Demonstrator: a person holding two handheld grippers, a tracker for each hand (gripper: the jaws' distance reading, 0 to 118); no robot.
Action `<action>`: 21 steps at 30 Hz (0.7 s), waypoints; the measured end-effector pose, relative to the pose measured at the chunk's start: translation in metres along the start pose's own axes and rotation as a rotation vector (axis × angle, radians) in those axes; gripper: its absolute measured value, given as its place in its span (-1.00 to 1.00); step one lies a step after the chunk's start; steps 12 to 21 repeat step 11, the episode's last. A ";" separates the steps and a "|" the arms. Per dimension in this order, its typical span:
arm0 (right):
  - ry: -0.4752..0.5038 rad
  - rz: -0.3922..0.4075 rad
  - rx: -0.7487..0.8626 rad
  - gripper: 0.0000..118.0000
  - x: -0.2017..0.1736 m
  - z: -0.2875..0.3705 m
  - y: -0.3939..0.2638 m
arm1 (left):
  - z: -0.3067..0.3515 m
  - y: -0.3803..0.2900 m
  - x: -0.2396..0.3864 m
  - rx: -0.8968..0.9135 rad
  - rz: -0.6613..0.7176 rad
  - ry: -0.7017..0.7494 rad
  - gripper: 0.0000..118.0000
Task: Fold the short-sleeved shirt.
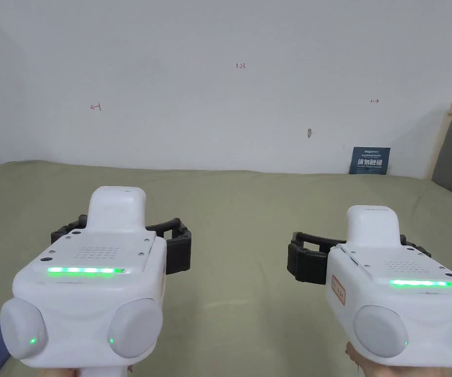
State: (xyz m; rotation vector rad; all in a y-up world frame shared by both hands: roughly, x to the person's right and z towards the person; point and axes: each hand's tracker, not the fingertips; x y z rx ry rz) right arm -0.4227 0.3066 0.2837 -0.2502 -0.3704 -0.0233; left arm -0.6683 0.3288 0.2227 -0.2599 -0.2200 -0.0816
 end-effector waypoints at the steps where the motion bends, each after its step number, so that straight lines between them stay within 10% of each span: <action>1: -0.002 0.000 -0.001 0.95 0.001 0.000 0.000 | -0.001 -0.001 0.000 0.003 -0.002 0.002 0.69; 21: -0.005 -0.005 -0.006 0.95 0.003 0.000 -0.001 | -0.006 -0.005 0.001 -0.038 0.000 0.015 0.69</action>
